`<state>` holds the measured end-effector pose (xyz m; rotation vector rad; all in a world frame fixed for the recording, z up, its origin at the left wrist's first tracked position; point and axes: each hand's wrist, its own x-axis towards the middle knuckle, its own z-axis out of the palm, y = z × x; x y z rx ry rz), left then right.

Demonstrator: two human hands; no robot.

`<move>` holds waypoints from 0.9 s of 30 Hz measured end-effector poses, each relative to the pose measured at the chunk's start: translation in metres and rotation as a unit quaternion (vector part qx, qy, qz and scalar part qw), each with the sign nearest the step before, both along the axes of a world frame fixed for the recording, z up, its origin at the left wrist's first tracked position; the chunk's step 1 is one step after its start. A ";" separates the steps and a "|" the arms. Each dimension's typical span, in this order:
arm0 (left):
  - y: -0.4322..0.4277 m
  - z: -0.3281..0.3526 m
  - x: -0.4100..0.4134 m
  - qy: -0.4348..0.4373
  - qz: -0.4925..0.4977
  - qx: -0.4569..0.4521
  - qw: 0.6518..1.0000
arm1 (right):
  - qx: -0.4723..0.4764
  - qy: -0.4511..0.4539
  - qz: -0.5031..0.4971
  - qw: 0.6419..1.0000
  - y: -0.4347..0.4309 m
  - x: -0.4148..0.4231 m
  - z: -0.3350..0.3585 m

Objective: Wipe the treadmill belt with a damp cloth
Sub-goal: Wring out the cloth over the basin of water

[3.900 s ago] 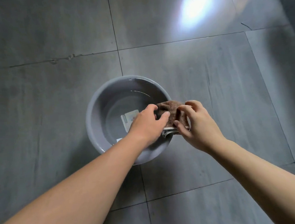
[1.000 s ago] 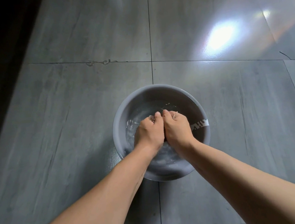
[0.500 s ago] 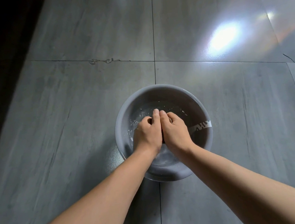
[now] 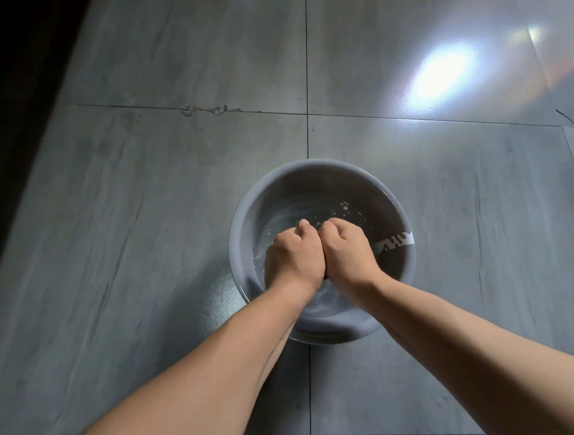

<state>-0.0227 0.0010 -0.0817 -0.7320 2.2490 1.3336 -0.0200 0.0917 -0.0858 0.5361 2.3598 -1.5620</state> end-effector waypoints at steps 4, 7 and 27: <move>-0.004 0.013 0.006 -0.005 -0.003 0.023 1.000 | 0.019 0.009 0.011 1.000 0.000 0.011 0.012; -0.013 0.028 0.011 0.010 0.023 0.099 0.995 | -0.012 0.013 0.004 1.000 0.004 0.020 0.031; -0.076 0.212 0.099 -0.036 0.132 0.336 0.932 | -0.197 -0.111 -0.035 0.973 -0.011 0.070 0.244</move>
